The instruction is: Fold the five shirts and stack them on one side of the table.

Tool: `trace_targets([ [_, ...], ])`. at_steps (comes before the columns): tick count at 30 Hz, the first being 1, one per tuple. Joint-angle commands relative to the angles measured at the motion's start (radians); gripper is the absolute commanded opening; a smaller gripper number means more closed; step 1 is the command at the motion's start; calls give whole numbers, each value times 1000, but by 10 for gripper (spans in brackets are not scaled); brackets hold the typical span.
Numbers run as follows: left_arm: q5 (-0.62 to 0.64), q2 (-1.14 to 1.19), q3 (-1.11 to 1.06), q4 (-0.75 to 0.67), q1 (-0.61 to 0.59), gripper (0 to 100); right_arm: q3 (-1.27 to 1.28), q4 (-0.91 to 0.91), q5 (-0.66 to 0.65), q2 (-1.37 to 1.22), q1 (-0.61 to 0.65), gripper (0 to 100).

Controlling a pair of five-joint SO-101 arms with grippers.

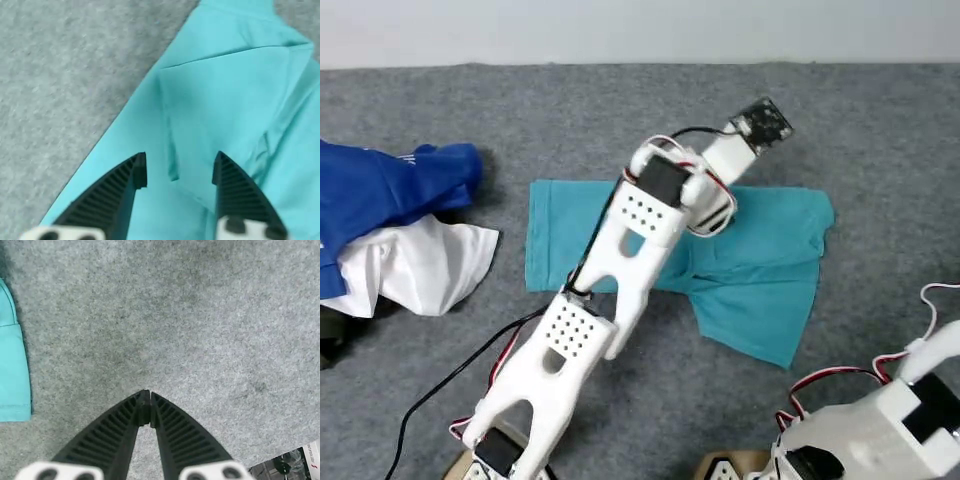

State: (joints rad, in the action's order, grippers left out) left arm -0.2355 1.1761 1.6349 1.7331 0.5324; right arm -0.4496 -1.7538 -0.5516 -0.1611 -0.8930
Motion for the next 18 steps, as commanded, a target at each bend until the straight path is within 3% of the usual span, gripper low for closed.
trace_targets([
  [1, 14, -31, 36, 20, -21, 212, -54, -42, -3, 67, -7, 12],
  [12, 9, 189, 36, 23, -25, 205, -54, -42, -6, 67, -12, 12],
  [18, 15, 137, 38, 23, -44, 192, -54, -42, -6, 65, -7, 12],
])
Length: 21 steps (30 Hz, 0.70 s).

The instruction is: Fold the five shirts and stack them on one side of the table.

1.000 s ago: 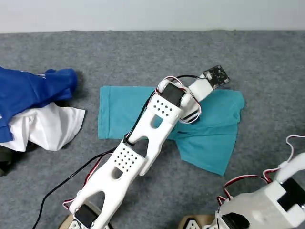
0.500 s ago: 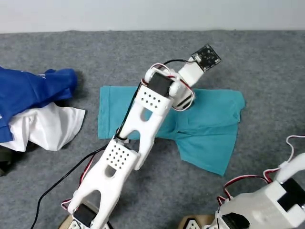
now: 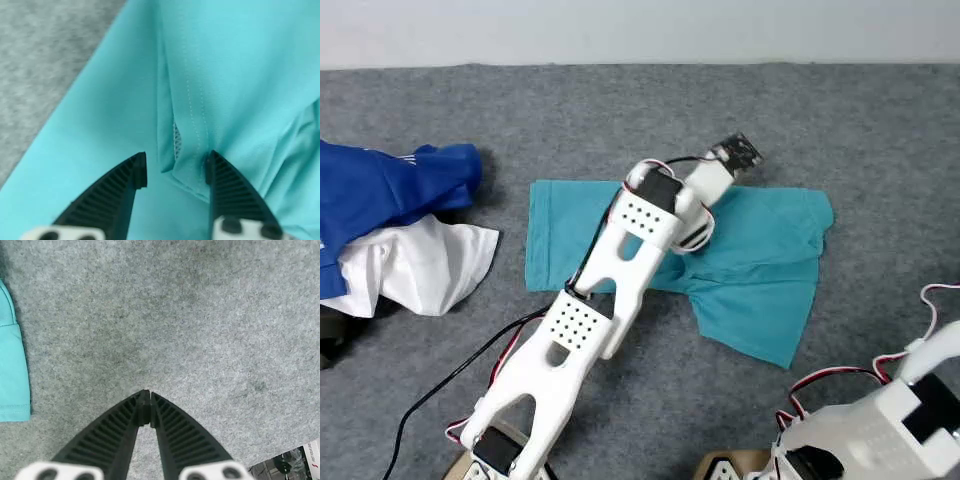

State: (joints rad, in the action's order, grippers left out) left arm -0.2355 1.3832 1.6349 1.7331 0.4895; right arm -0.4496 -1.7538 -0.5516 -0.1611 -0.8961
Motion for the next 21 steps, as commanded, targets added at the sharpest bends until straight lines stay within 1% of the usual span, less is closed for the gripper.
trace_targets([
  [1, 15, -97, 38, 23, 2, 194, -54, -42, -5, 65, -2, 12],
  [4, 44, -186, 38, 23, 28, 197, -54, -42, -3, 64, -2, 12],
  [8, 51, -282, 36, 23, 74, 197, -54, -41, -3, 64, -2, 12],
  [13, 51, -365, 5, 25, 167, 197, -54, -41, -3, 65, -2, 12],
  [15, 51, -397, -62, 25, 216, 197, -54, -41, -5, 65, -2, 12],
  [19, 48, -462, -282, 25, 304, 197, -54, -41, -6, 67, -2, 12],
  [21, 46, -491, -398, 23, 334, 219, -54, -41, -6, 65, -4, 12],
])
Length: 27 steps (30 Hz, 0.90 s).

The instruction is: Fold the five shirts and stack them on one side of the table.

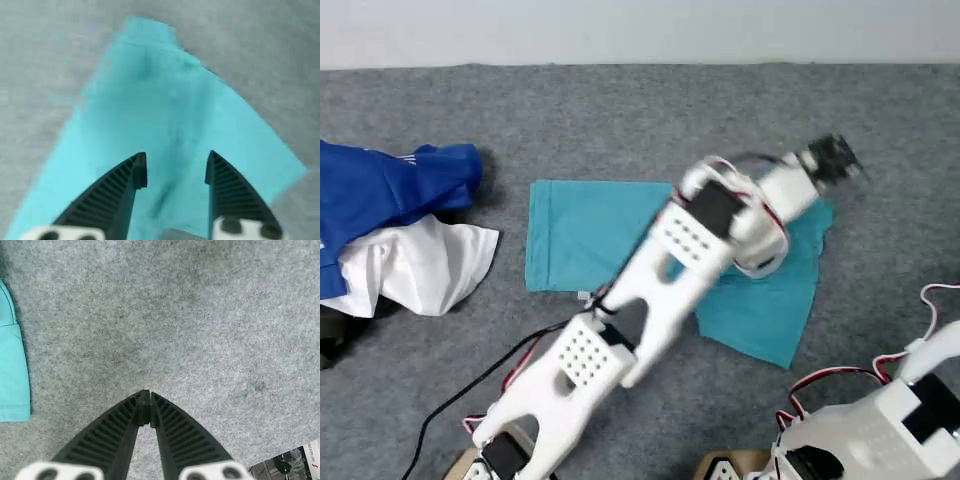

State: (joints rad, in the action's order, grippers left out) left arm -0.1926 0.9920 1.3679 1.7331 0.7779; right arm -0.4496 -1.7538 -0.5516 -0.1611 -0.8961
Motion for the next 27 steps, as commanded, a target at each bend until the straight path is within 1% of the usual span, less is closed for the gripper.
trace_targets([
  [1, 3, -110, -185, 23, 58, 231, -54, -41, -6, 64, -4, 12],
  [4, 2, -123, -308, 21, 95, 244, -54, -41, -6, 59, -4, 12],
  [8, 0, -115, -394, 18, 144, 246, -54, -41, -5, 58, -2, 12],
  [12, 2, -64, -401, -8, 164, 246, -54, -41, -5, 58, -2, 12],
  [19, 5, 31, -401, -81, 141, 239, -54, -41, -6, 58, -4, 12],
  [24, -2, 46, -386, -87, 143, 152, -54, -41, -6, 59, -8, 12],
  [27, -3, 41, -380, -87, 144, 81, -54, -41, -6, 64, -8, 12],
])
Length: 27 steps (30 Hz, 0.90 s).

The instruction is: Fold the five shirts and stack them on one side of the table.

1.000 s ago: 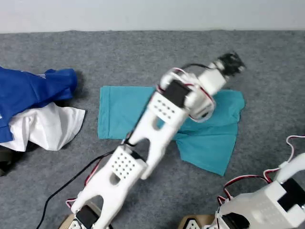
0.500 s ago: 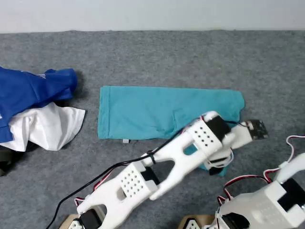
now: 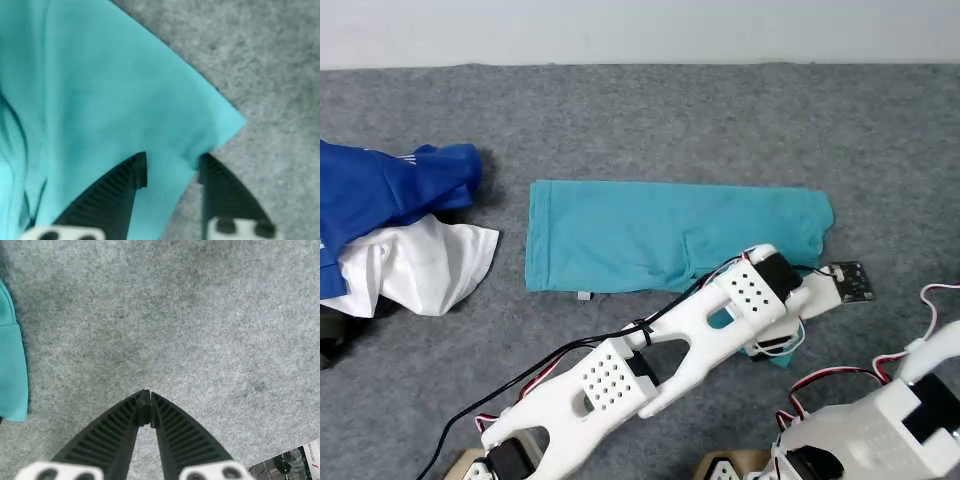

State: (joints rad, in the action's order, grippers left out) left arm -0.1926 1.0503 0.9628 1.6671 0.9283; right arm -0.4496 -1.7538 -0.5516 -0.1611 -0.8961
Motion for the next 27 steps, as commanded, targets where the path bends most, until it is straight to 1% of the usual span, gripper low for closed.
trace_targets([
  [1, -3, -23, 25, -21, -6, 58, -54, -41, -6, 64, -7, 12],
  [4, -25, -40, 67, 18, -8, 13, -54, -41, -6, 67, -7, 12],
  [8, -28, -75, 182, 84, -12, 13, -54, -42, -6, 67, -8, 12],
  [16, -29, -121, 338, 83, -87, 13, -54, -42, -6, 67, -8, 12],
  [19, -29, -103, 351, 51, -132, 13, -54, -42, -6, 67, -8, 12],
  [24, -29, -57, 351, -57, -210, 13, -54, -42, -6, 67, -8, 12],
  [27, -29, -28, 351, -110, -238, 13, -54, -42, -6, 65, -8, 12],
])
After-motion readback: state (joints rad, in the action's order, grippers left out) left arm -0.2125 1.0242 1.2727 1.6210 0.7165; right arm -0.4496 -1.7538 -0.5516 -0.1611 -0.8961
